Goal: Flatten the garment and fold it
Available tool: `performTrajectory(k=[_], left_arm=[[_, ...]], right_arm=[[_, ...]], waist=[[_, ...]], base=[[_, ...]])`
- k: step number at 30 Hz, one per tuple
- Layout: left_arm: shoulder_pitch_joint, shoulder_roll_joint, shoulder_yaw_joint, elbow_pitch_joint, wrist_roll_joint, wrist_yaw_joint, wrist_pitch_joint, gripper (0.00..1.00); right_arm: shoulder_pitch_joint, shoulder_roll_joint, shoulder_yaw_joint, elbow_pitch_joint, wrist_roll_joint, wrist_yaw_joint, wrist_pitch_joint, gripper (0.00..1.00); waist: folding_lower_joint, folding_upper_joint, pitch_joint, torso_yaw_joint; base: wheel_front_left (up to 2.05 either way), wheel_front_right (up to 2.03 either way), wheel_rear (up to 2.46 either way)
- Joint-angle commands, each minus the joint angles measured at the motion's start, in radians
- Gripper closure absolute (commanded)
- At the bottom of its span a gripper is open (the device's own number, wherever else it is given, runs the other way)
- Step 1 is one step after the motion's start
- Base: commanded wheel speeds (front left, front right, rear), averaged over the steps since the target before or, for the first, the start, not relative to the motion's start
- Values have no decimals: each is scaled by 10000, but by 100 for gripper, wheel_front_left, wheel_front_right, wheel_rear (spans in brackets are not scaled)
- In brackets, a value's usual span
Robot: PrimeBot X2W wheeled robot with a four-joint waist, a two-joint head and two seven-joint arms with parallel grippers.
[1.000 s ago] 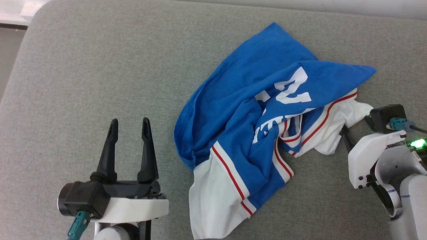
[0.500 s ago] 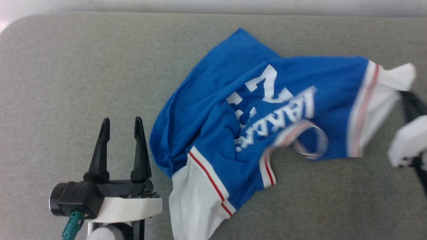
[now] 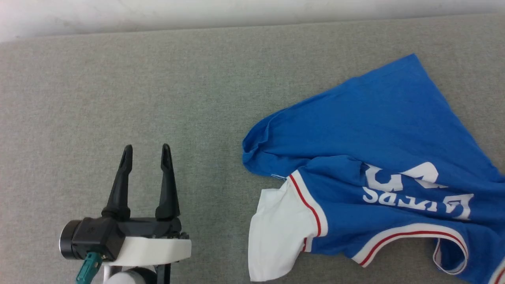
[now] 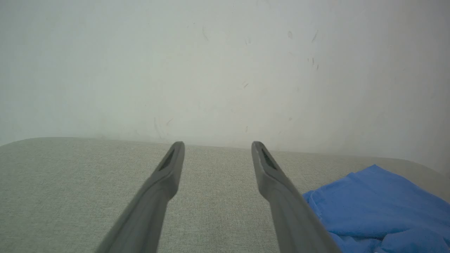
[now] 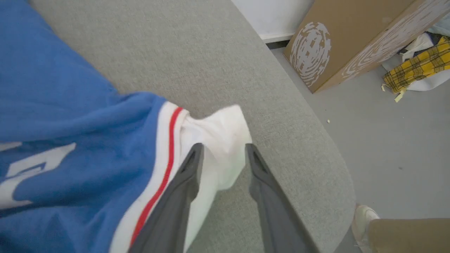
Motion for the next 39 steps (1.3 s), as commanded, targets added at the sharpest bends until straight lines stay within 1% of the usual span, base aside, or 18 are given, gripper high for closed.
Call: performTrajectory(k=[1,5,8,10,15,18,20,22,24,26,28,30,32,35,39], left_arm=[[65,-18,44,24,111,-78,-47,0],[42,-18,10,51,184,-165,-47,0],[71,-18,10,-46,227,-161,-47,0],[133,-18,2,-134,311,-158,-47,0],[93,5,-223,-273,764,-250,-47,0],[-313,124,-592,-284,1052,-515,-47,0],[-764,333,-911,-62,1235,-864,46,0],[-1382,651,-1358,284,1469,-1343,536,0],[-2014,1043,-2039,740,1558,-1758,1497,0],[-2733,1428,-2693,1116,1574,-1924,2441,0],[-3407,1890,-3415,1534,1564,-1984,3467,0],[-3993,2285,-4135,1915,1187,-1997,4468,0],[-4544,2691,-4646,2200,882,-2000,5241,0],[-5121,3159,-5089,2543,673,-2002,5987,0],[-5387,3420,-5543,2960,119,-2003,6696,0]], right_arm=[[-258,14,101,-51,106,-19,-244,0],[-859,17,687,-410,540,-19,-1537,0],[-1155,18,1457,-914,712,-19,-2733,0],[-1197,18,1968,-1093,824,-19,-3460,0],[-1214,19,2663,-1166,1361,-19,-4844,0],[-1190,19,2936,-1126,1446,-19,-5341,0],[-1204,19,3015,-1073,1462,-19,-5469,0],[-1246,19,3028,-1036,1408,-19,-5536,0],[-1321,19,3029,-990,1425,-19,-5573,0],[-1408,19,3054,-919,1477,-19,-5556,0],[-1487,20,3143,-843,1541,-19,-5560,0],[-1553,20,3287,-744,1635,-19,-5564,0],[-1624,20,3403,-653,1693,-19,-5605,0],[-1704,20,3535,-491,1836,-19,-5674,0],[-1718,20,3600,-320,1896,-19,-5773,0]], waist=[[1,0,-107,-118],[1,0,-317,-169],[1,0,-472,-193],[1,0,-550,-214],[1,0,-558,-339],[1,0,-425,-413],[1,0,-302,-433],[1,0,-162,-447],[1,0,-18,-472],[1,0,151,-507],[1,0,301,-549],[1,0,448,-616],[1,0,574,-678],[1,0,692,-781],[1,0,767,-863]], base=[[0,0,0],[0,0,0],[0,0,0],[0,0,0],[0,0,0],[0,0,0],[0,0,0],[0,0,0],[0,0,0],[0,0,0],[0,0,0],[0,0,0],[0,0,0],[0,0,0],[0,0,0]])
